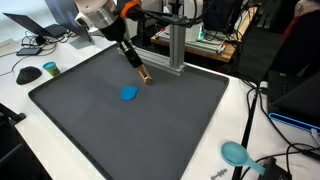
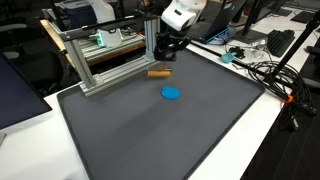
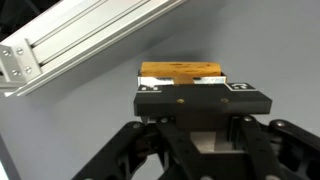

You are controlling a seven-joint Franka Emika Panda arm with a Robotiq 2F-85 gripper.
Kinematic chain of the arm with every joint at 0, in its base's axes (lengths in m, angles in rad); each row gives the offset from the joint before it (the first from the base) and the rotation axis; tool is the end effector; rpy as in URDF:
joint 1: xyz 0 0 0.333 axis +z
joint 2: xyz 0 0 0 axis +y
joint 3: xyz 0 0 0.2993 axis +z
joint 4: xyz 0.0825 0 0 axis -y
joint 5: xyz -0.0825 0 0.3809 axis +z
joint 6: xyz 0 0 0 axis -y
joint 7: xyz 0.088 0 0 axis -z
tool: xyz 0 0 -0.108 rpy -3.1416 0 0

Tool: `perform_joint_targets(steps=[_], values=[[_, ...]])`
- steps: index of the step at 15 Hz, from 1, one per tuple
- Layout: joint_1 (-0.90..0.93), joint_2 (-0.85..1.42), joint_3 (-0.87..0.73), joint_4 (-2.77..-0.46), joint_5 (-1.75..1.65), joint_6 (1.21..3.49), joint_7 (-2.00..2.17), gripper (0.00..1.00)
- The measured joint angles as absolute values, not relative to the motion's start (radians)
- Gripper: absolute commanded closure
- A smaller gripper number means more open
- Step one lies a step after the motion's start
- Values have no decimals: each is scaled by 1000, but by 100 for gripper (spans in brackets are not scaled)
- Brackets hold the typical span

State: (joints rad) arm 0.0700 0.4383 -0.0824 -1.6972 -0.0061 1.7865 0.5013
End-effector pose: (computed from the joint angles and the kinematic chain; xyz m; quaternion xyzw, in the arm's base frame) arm 0.6134 -0.0044 0.3041 0.9529 -0.2483 -0.1627 0.0619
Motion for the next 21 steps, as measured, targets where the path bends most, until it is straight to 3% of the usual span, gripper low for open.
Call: perform_joint_targets(steps=[10, 21], values=[[80, -53, -38, -2033, -72, 1814, 308, 77], [21, -363, -39, -2371, -67, 1902, 79, 77]])
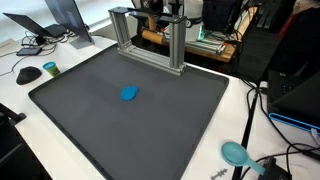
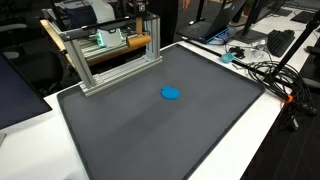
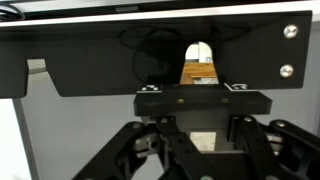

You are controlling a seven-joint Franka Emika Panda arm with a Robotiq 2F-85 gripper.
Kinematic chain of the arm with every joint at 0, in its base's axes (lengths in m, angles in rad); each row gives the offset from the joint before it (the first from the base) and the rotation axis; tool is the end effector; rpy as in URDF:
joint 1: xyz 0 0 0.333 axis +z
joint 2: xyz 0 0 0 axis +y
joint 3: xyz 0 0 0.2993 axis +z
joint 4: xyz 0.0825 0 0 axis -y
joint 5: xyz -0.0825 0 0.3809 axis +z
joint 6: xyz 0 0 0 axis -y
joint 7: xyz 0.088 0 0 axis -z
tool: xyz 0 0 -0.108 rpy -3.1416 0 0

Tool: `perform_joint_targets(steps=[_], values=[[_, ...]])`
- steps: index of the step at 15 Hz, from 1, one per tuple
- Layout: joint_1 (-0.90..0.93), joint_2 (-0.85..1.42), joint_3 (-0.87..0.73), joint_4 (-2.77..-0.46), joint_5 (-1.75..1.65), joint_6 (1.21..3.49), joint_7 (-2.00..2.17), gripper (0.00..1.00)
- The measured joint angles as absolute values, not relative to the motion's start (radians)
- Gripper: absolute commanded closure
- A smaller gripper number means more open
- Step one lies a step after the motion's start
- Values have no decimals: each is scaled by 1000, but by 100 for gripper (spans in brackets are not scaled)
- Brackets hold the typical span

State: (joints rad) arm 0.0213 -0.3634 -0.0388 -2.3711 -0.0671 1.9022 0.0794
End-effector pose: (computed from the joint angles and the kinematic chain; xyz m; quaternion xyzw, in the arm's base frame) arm 0.4268 -0.0128 0.4390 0.9977 -0.0342 -0.0519 0.0259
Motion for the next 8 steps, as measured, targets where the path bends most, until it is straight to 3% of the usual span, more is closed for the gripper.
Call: perform_joint_targets(steps=[8], values=[[25, -499, -22, -2559, -57, 1985, 29, 77]])
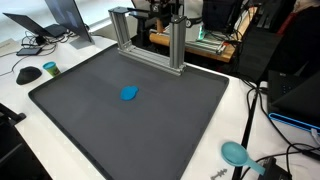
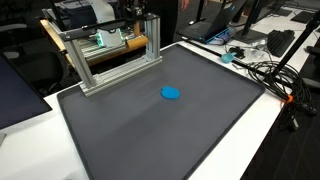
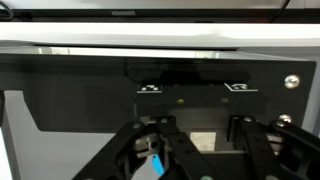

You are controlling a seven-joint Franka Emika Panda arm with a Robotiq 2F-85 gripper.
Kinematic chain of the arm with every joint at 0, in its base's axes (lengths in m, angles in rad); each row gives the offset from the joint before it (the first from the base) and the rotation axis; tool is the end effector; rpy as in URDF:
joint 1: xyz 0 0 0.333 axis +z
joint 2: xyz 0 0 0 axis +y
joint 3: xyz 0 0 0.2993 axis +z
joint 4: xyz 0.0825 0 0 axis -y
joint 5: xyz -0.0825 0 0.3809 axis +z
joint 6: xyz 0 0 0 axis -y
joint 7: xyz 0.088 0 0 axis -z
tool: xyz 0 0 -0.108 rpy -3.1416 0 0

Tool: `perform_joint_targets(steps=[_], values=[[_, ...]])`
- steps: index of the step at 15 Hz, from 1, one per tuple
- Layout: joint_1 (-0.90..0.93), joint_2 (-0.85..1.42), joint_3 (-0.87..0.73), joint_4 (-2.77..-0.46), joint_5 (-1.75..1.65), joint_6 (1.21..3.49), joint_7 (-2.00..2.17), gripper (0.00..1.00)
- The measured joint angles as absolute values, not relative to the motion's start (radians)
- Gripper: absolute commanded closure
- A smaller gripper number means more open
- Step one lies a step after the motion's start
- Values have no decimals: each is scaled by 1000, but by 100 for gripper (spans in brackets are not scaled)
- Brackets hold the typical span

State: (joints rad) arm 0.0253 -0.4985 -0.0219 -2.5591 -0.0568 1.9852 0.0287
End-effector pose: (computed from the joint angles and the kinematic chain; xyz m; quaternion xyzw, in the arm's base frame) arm 0.3840 -0.0021 0.4146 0.9991 0.0013 -0.0373 0.0210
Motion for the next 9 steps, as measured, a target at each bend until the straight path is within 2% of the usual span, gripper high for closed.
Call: perform_joint_targets(steps=[4, 5, 6, 9], values=[[25, -559, -20, -2621, -57, 2047, 27, 77], [25, -572, -20, -2633, -57, 2058, 27, 27], [25, -584, -20, -2645, -57, 2070, 27, 27], [24, -606, -19, -2670, -57, 2097, 30, 7]])
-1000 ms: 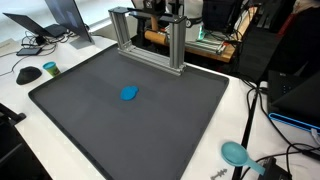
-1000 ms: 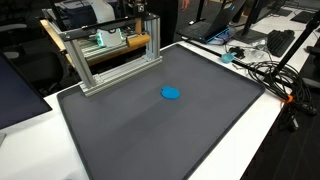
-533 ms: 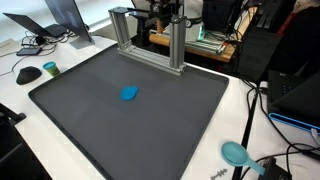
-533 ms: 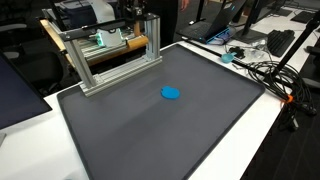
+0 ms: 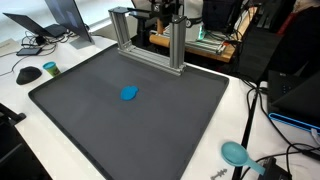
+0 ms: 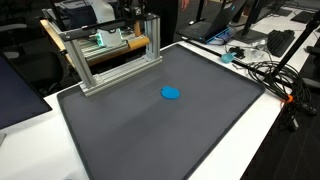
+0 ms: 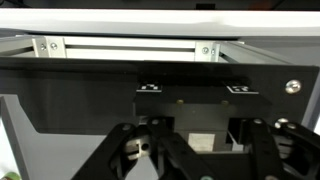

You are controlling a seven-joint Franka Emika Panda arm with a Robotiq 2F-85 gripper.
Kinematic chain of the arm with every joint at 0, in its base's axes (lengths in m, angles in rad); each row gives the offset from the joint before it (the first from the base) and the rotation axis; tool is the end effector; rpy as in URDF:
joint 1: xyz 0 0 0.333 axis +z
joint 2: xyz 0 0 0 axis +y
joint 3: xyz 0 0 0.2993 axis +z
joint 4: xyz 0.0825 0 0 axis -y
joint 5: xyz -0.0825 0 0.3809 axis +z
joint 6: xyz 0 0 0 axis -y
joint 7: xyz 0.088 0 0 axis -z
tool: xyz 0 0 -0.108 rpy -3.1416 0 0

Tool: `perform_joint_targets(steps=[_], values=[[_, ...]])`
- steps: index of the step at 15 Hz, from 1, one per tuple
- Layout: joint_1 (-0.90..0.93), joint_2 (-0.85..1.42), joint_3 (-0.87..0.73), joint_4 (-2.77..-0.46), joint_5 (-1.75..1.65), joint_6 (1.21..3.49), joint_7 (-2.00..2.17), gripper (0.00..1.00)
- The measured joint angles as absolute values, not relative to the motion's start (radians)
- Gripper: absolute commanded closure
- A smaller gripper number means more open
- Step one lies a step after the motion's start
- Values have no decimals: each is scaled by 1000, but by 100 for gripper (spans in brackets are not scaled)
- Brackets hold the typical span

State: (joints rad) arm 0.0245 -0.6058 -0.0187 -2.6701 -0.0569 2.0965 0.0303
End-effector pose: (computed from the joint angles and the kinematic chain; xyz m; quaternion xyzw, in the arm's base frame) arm 0.3634 -0.0003 0.4131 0.9997 0.0032 0.0165 0.0192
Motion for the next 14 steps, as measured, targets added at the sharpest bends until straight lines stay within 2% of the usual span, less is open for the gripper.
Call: perform_joint_targets(steps=[1, 14], values=[[24, -610, -17, -2675, -57, 2108, 34, 0], [-30, -608, 91, -2666, -111, 2286, 165, 0]])
